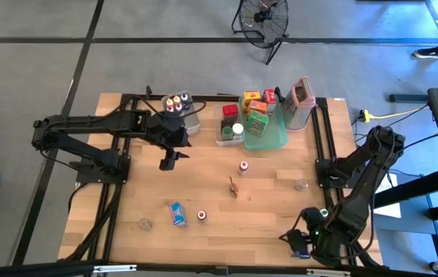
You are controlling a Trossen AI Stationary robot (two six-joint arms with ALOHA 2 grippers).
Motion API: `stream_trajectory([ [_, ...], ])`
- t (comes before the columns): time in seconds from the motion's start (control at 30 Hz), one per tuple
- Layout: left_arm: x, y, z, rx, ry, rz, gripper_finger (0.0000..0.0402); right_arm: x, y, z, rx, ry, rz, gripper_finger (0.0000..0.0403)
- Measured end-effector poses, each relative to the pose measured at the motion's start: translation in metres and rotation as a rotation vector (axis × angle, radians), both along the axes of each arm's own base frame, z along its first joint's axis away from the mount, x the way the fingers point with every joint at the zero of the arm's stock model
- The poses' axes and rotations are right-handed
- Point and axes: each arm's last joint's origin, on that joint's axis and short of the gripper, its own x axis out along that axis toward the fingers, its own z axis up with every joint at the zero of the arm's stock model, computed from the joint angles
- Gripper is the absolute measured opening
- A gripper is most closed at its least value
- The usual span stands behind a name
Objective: Pick & Place Kitchen Items
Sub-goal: Put the blue cereal box into the green bin
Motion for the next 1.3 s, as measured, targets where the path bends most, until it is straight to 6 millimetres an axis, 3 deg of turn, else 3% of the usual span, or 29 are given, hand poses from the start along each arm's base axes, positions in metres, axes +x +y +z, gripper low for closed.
stream_trajectory([
  [0.73,0.004,0.0,-0.002,0.017,-0.046,-0.024,0.0185,0.008,0.009,-0.023,-0.083,0.02,0.07,0.0347],
  [0.9,0.004,-0.001,-0.003,-0.026,-0.046,-0.064,0.0185,0.008,0.009,-0.023,-0.078,0.02,0.062,0.0302],
  [1.3,0.003,-0.005,-0.002,-0.104,-0.06,-0.171,0.0185,0.015,0.003,-0.023,-0.087,0.024,0.028,0.0148],
])
